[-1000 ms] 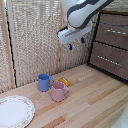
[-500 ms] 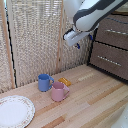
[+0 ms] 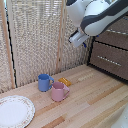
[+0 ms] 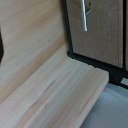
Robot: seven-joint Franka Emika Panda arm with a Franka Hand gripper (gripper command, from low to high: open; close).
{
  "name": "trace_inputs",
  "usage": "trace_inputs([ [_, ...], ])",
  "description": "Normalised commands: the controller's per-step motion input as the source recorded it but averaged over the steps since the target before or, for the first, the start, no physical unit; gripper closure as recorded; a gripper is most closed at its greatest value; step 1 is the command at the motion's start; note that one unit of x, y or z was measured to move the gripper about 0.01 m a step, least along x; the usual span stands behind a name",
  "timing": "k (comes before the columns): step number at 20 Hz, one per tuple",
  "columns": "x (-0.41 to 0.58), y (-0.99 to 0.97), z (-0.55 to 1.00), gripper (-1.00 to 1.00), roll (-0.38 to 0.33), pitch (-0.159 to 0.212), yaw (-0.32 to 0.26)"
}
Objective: Propose to navigate your clamp on the clench of the first drawer. Use gentle force to register to the cabinet. Send posterior your swing mandate till over it lurks, a cup of pink essence. Fortify your grip after aiming concentric with the pink cup’s periphery. Manoeuvre the pink towards the cabinet's top. Drop your compression till the cup is resting inside.
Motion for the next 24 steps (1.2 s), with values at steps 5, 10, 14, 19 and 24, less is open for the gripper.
trace_inputs([
  [5, -0.111, -0.09, -0.07, -1.0, -0.372, -0.001, 0.178],
  [10, -0.017, -0.08, -0.08, -1.0, -0.347, 0.0, 0.201],
  [14, -0.008, -0.09, -0.07, -1.0, -0.341, 0.0, 0.201],
  [19, 0.027, -0.08, -0.16, -1.0, -0.375, 0.009, 0.103],
  [24, 0.174, -0.11, -0.07, -1.0, -0.375, 0.024, 0.0],
])
